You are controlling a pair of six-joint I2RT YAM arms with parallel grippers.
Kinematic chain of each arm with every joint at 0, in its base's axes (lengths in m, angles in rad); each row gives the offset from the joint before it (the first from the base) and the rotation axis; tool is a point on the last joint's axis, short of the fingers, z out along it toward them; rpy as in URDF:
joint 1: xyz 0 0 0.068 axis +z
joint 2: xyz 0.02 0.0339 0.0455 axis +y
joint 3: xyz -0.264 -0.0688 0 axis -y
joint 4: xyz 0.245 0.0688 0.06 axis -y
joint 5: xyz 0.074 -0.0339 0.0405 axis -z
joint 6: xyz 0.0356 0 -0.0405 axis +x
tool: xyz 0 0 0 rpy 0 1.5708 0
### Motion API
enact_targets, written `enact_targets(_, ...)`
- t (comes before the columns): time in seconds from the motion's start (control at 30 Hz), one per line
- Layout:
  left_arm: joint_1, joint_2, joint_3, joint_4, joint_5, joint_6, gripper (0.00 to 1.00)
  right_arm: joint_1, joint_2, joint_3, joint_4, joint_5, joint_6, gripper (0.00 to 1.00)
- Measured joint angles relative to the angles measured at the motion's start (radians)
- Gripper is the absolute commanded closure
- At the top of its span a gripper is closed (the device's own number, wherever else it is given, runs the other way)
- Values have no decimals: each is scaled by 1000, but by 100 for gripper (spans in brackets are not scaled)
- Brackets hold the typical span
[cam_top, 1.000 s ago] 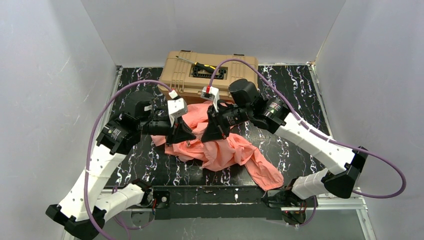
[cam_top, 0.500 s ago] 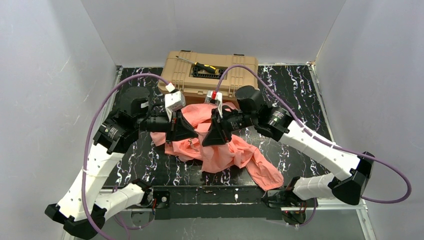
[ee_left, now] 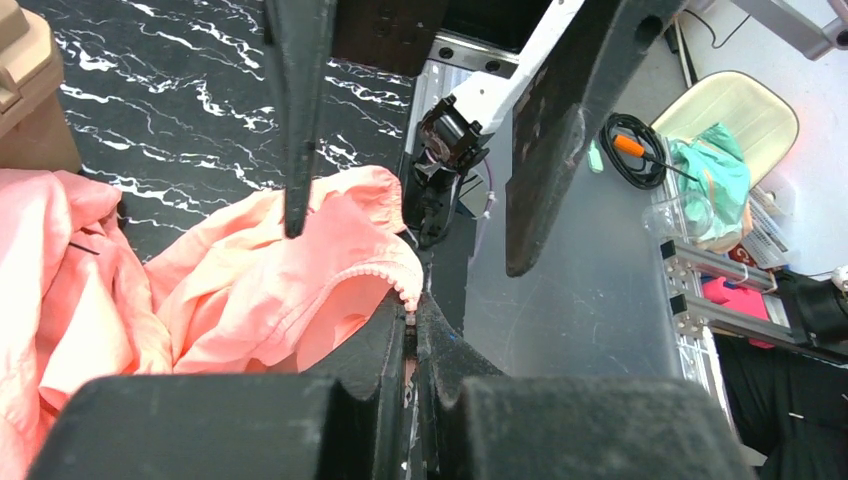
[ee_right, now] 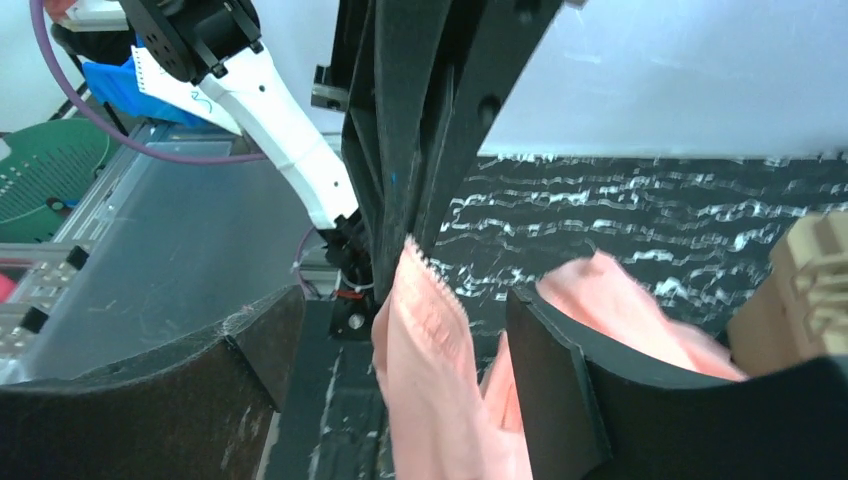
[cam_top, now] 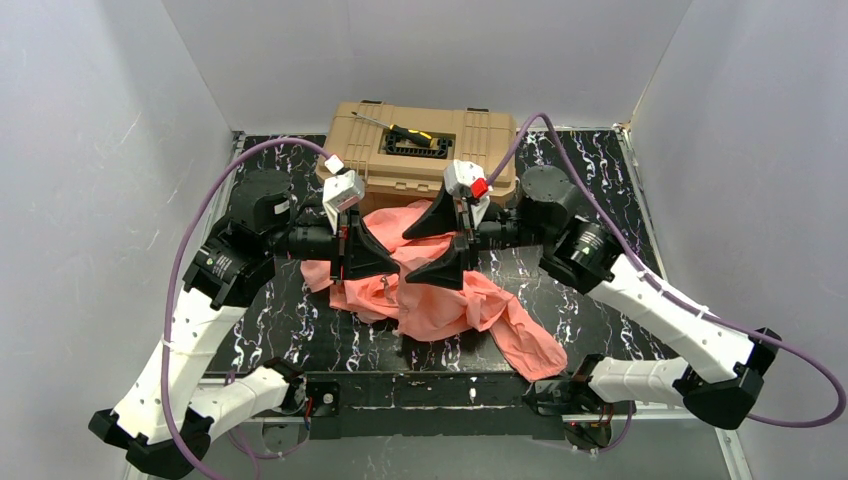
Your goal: Zip up the jacket
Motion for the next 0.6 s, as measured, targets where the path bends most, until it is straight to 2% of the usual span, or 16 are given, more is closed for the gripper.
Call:
enact_targets(0.13, 0, 0, 0, 16, 11, -24, 100, 0, 47, -3, 122, -48, 17, 17)
enact_targets(0.47, 4, 0, 0, 29, 11, -45, 100, -1, 102, -222, 515, -153, 291, 38)
enact_targets(0.6, 4, 0, 0, 45, 6, -45, 100, -1, 99, -272, 669, -153, 388, 58)
